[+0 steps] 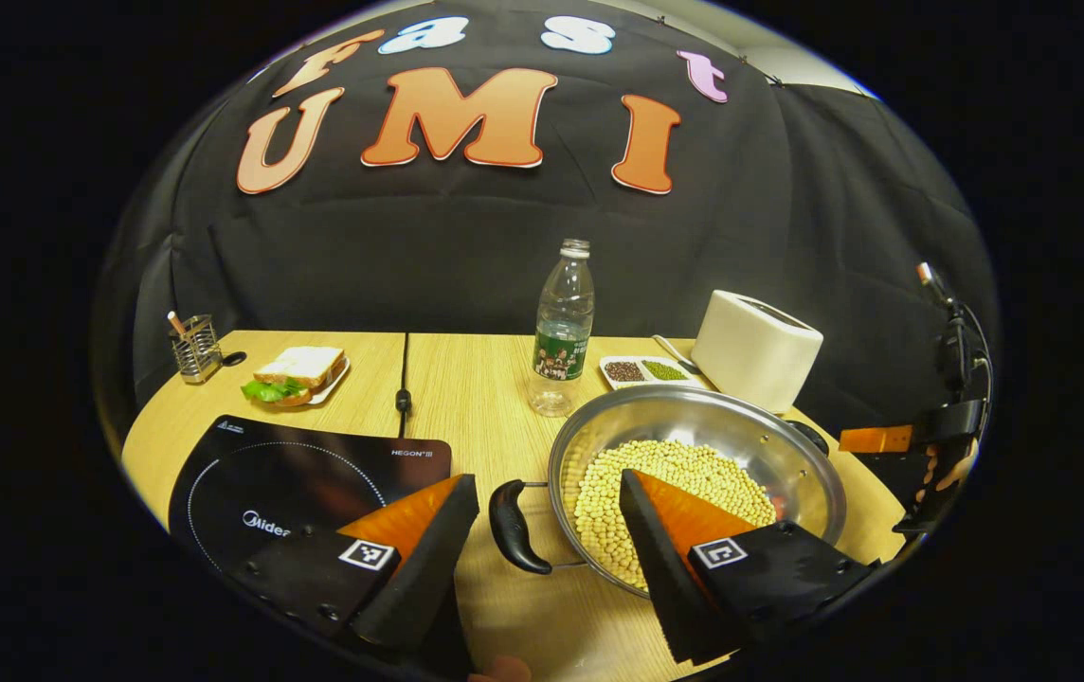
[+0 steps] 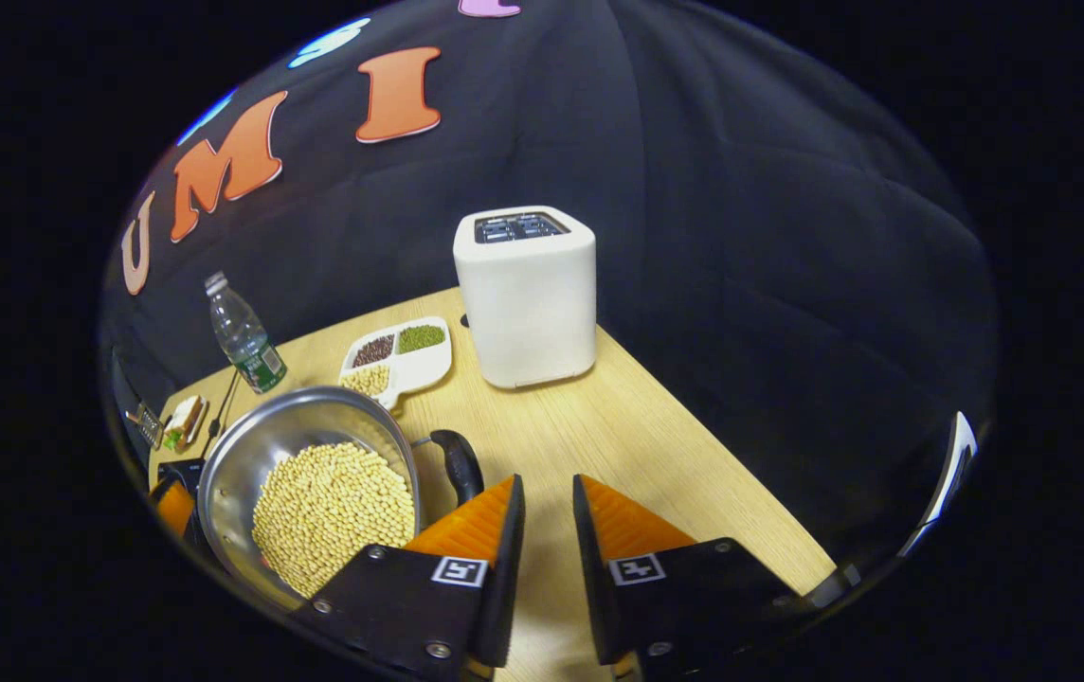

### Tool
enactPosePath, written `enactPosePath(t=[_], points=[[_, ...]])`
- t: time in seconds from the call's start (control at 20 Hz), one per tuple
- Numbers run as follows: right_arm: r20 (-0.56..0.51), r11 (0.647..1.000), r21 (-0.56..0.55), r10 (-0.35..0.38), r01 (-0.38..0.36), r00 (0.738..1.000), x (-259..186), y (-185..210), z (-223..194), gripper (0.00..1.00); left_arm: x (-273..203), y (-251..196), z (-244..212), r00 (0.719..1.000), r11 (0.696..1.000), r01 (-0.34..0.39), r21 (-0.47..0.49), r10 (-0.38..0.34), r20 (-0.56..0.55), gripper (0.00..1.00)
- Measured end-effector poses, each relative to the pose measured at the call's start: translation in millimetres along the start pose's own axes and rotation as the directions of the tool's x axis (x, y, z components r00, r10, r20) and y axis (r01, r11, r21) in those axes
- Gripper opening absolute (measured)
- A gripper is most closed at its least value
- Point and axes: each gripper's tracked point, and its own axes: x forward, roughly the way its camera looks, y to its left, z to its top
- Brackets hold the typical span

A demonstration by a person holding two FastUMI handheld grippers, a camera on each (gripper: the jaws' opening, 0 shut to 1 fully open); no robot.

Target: First push the handle of the pot to place it horizontally, then grasp the pot with both hands and set it on the induction cooktop.

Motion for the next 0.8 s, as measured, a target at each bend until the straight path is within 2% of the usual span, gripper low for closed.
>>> enactPosePath(t=[0.05,0.15,0.2,0.25,0.45,0.65,0.75,0.8], points=[[0.029,1.0,0.003,0.022,-0.022,0.999,-3.0,5.8,5.0,0.46,3.9,-1.8,-4.0,1.0,1.0,0.0,-0.005,0.0,-0.015,0.98],[0.071,0.996,0.002,0.088,-0.088,0.994,-7.6,25.7,15.3,0.6,11.6,1.0,-7.4,0.999,1.0,-0.014,-0.007,0.014,-0.035,0.99],[0.082,0.993,-0.002,0.119,-0.119,0.99,-8.2,36.8,17.4,0.6,13.4,1.4,-7.1,0.999,1.0,-0.019,-0.009,0.019,-0.038,0.99],[0.086,0.99,-0.012,0.141,-0.141,0.986,-7.7,42.7,19.6,0.74,17.2,0.1,-10.1,0.999,1.0,-0.021,-0.012,0.02,-0.047,0.99],[0.035,0.982,-0.087,0.172,-0.169,0.984,9.3,61.1,3.7,0.93,26.1,-5.0,-19.7,0.995,0.999,-0.024,-0.03,0.021,-0.102,0.99],[-0.016,0.984,-0.117,0.132,-0.133,0.991,33.1,58.1,-9.7,0.94,39.3,-5.3,-34.4,0.986,0.999,-0.017,-0.045,0.009,-0.164,0.98],[-0.033,0.984,-0.085,0.156,-0.159,0.987,39.3,63.0,-12.9,0.94,43.1,-7.7,-39.5,0.98,0.995,-0.001,-0.098,-0.018,-0.2,0.99],[-0.041,0.984,-0.069,0.161,-0.163,0.986,43.2,64.7,-14.2,0.93,48.9,-7.3,-35.3,0.983,0.995,0.01,-0.1,-0.028,-0.183,0.99]])
